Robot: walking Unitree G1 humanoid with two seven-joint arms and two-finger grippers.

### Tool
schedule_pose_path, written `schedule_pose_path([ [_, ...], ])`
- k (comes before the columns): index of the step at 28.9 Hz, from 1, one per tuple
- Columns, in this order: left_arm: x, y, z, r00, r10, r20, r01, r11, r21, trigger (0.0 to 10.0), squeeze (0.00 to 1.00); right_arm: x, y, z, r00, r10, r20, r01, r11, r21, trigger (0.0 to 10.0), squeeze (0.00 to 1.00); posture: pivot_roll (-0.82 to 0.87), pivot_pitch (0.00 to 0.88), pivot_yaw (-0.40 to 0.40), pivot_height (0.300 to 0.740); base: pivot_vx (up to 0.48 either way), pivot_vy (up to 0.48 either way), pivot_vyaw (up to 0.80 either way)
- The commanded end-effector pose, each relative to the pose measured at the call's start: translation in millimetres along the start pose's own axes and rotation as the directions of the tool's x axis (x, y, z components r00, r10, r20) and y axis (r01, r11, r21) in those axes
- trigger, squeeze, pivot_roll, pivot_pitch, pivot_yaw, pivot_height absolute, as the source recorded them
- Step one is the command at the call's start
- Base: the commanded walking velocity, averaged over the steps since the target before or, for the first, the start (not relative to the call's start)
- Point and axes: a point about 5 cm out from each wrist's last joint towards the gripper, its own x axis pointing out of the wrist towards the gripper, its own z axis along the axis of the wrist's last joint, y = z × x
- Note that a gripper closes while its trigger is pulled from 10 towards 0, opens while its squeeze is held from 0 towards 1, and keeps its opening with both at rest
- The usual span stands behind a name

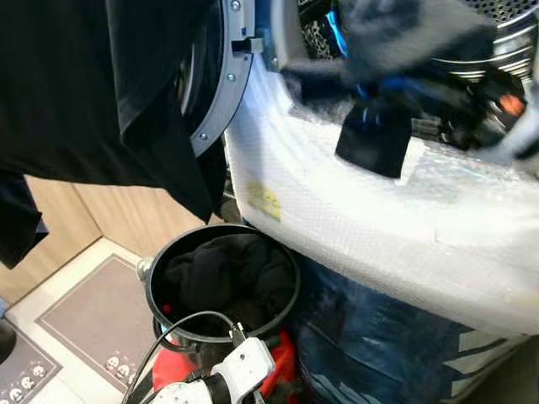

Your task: Clothes washing

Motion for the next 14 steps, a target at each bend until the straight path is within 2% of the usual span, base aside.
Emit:
schedule_pose_path([
  [1, -1.0, 0.7, 6, 1.0, 0.018, 0.016, -0.018, 1.0, 0.002, 10.0, 0.0, 3.6, -8.3, 4, 0.997, -0.078, -0.014, 0.077, 0.997, -0.022, 10.0, 0.0, -0.04, 0.139, -0.034, 0.74, 0.0, 0.0, 0.0],
  [2, -0.1, 0.2, 7, 0.999, 0.024, 0.024, -0.024, 1.0, -0.003, 10.0, 0.0, 7.2, -15.7, 6, 0.99, -0.138, -0.015, 0.138, 0.99, -0.029, 10.0, 0.0, -0.04, 0.144, -0.036, 0.74, 0.0, 0.0, 0.0],
  [3, -0.1, 0.2, 7, 0.999, 0.024, 0.024, -0.024, 1.0, -0.003, 10.0, 0.0, 7.2, -15.7, 6, 0.99, -0.138, -0.015, 0.138, 0.99, -0.029, 10.0, 0.0, -0.04, 0.144, -0.036, 0.74, 0.0, 0.0, 0.0],
  [5, 1.4, -3.8, 8, 1.0, 0.019, 0.025, -0.019, 1.0, -0.007, 10.0, 0.0, 11.5, -29.9, 9, 0.965, -0.261, -0.026, 0.26, 0.965, -0.022, 10.0, 0.0, -0.04, 0.144, -0.035, 0.74, 0.0, 0.0, 0.0],
  [9, 3.4, -15.8, 4, 1.0, -0.013, 0.007, 0.013, 1.0, -0.003, 10.0, 0.0, 14.6, -57.5, 14, 0.862, -0.505, -0.042, 0.502, 0.863, -0.055, 10.0, 0.0, -0.04, 0.145, -0.033, 0.74, 0.0, 0.0, 0.0],
  [10, 3.8, -16.9, 5, 1.0, -0.014, 0.006, 0.014, 1.0, -0.009, 10.0, 0.0, 12.9, -65.7, 16, 0.804, -0.593, -0.047, 0.59, 0.805, -0.06, 10.0, 0.0, -0.04, 0.145, -0.028, 0.74, 0.0, 0.0, 0.0],
  [11, 3.8, -16.9, 5, 1.0, -0.014, 0.006, 0.014, 1.0, -0.009, 10.0, 0.0, 12.9, -65.7, 16, 0.804, -0.593, -0.047, 0.59, 0.805, -0.06, 10.0, 0.0, -0.04, 0.145, -0.028, 0.74, 0.0, 0.0, 0.0],
  [12, 3.9, -16.5, 5, 1.0, -0.012, 0.006, 0.012, 1.0, -0.009, 10.0, 0.0, 11.0, -70.3, 17, 0.758, -0.651, -0.042, 0.647, 0.758, -0.083, 10.0, 0.0, -0.04, 0.146, -0.029, 0.74, 0.0, 0.0, 0.0],
  [13, 4.2, -14.8, 6, 1.0, -0.006, 0.006, 0.006, 1.0, -0.004, 10.0, 0.0, 5.5, -78.0, 20, 0.659, -0.751, -0.042, 0.742, 0.658, -0.128, 10.0, 0.0, -0.04, 0.146, -0.027, 0.74, 0.0, 0.0, 0.0],
  [14, 3.9, -13.7, 6, 1.0, -0.005, 0.005, 0.005, 1.0, -0.002, 10.0, 0.0, 0.8, -82.1, 19, 0.596, -0.801, -0.047, 0.791, 0.596, -0.138, 10.0, 0.0, -0.04, 0.147, -0.026, 0.74, 0.0, 0.0, 0.0],
])
